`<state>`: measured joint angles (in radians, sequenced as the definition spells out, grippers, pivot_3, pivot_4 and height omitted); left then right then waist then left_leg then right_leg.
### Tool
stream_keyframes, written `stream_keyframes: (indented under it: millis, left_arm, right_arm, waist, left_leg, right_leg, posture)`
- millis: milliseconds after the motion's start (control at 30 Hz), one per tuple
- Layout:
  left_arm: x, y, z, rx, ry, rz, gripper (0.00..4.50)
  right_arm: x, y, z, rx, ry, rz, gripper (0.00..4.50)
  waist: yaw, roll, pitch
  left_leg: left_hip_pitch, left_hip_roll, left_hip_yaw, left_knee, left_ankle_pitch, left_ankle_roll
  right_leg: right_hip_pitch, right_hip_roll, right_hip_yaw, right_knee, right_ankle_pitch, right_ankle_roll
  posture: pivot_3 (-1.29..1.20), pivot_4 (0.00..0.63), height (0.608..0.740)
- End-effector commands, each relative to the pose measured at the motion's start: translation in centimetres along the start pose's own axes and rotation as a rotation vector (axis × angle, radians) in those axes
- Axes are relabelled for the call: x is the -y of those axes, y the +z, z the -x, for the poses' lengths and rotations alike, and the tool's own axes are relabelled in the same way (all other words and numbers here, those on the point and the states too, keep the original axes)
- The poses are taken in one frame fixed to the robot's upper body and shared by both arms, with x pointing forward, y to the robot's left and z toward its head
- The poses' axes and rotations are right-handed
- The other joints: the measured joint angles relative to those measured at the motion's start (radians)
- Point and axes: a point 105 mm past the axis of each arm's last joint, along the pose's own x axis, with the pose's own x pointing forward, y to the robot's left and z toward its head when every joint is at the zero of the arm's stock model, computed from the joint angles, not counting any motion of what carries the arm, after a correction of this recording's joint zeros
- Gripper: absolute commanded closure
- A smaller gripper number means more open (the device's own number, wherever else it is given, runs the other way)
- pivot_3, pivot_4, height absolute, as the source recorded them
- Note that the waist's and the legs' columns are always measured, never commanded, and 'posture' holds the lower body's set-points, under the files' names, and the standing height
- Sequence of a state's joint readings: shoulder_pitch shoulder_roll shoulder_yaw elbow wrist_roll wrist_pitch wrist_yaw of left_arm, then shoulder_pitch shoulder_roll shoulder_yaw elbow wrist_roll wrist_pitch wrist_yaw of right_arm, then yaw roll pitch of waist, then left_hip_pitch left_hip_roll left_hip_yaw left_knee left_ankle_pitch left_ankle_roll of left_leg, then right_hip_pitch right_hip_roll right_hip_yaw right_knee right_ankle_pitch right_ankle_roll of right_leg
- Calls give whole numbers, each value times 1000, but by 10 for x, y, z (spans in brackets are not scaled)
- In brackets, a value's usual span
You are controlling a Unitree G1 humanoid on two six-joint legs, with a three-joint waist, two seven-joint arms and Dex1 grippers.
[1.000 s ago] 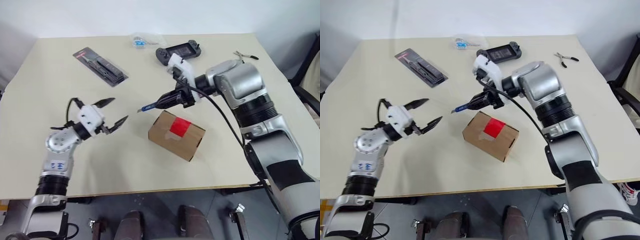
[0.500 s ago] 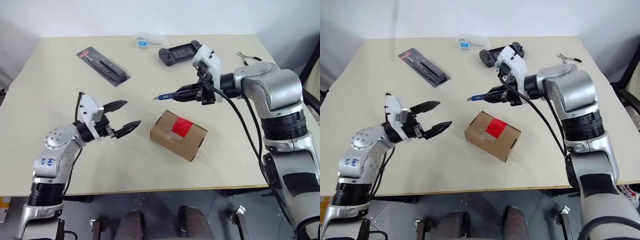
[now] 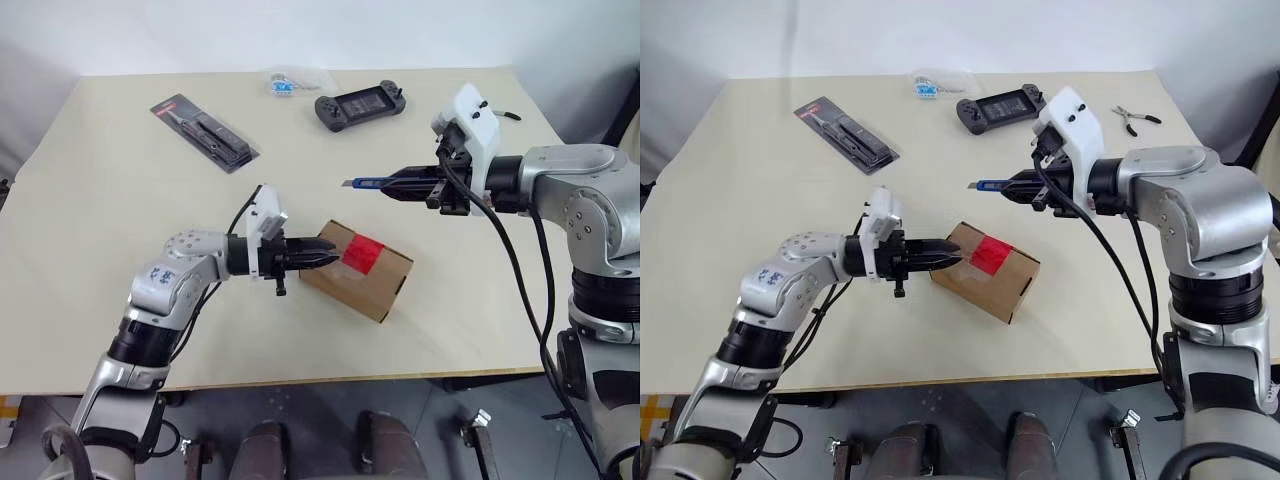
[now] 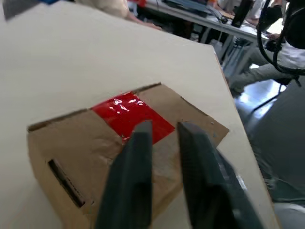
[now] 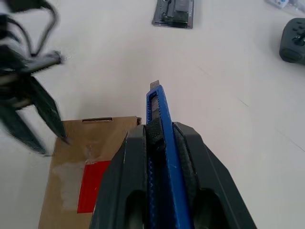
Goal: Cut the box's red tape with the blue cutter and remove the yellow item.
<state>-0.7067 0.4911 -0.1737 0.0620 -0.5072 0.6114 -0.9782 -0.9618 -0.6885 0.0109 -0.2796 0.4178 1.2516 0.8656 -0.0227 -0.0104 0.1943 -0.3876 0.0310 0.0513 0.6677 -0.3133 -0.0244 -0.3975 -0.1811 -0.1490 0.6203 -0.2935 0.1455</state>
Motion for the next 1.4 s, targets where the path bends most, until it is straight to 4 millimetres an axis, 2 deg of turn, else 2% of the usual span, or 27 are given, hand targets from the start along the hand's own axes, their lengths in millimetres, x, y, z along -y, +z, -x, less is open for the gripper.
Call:
stream_keyframes:
  millis: [33, 100, 300, 633, 867, 1200, 1400]
  left_arm:
    - [-4, 1, -9, -42, -14, 5, 4474]
    - [-11, -5, -12, -85, 15, 45, 4474]
    - [-11, -20, -21, -149, 25, 77, 4474]
    - [-11, -18, -21, -141, 26, 60, 4474]
    - [-13, -19, -20, -139, 34, 62, 4474]
    - [-15, -18, -19, -140, 32, 50, 4474]
    - [-16, -19, -18, -147, 34, 44, 4474]
  right_arm:
    - [-2, 6, 11, 26, -40, 43, 4061]
    - [-3, 3, 11, 19, -46, 46, 4061]
    - [-10, -8, 9, -17, -35, 101, 4061]
    - [-10, -29, -1, -72, -23, 423, 4061]
    - [-6, -33, -9, -75, -28, 602, 4061]
    - [-2, -44, -15, -95, -29, 631, 4061]
    - [-6, -48, -15, -98, 0, 632, 4061]
  waist:
    - [1, 0, 0]
    - [3, 0, 0]
    - [8, 0, 0]
    - [23, 0, 0]
    - [22, 0, 0]
    - [23, 0, 0]
    - [23, 0, 0]
  left_leg:
    - [0, 0, 0, 0, 0, 0]
    - [0, 0, 0, 0, 0, 0]
    - [0, 0, 0, 0, 0, 0]
    - [0, 0, 1, 3, 0, 0]
    - [0, 0, 2, 4, 0, 1]
    - [0, 0, 2, 6, -1, 1]
    - [-1, 0, 2, 7, -1, 1]
  right_leg:
    - [0, 0, 0, 0, 0, 0]
    - [0, 0, 0, 0, 0, 0]
    - [0, 0, 0, 0, 0, 0]
    - [0, 0, 1, 0, 0, 0]
    - [0, 0, 2, 0, 0, 0]
    - [2, 0, 2, 0, 0, 0]
    - [2, 0, 2, 0, 0, 0]
  posture:
    - [0, 150, 740]
    - [0, 150, 740]
    - [0, 150, 740]
    - [0, 150, 740]
    - [0, 150, 740]
    - [0, 150, 740]
    - [0, 150, 740]
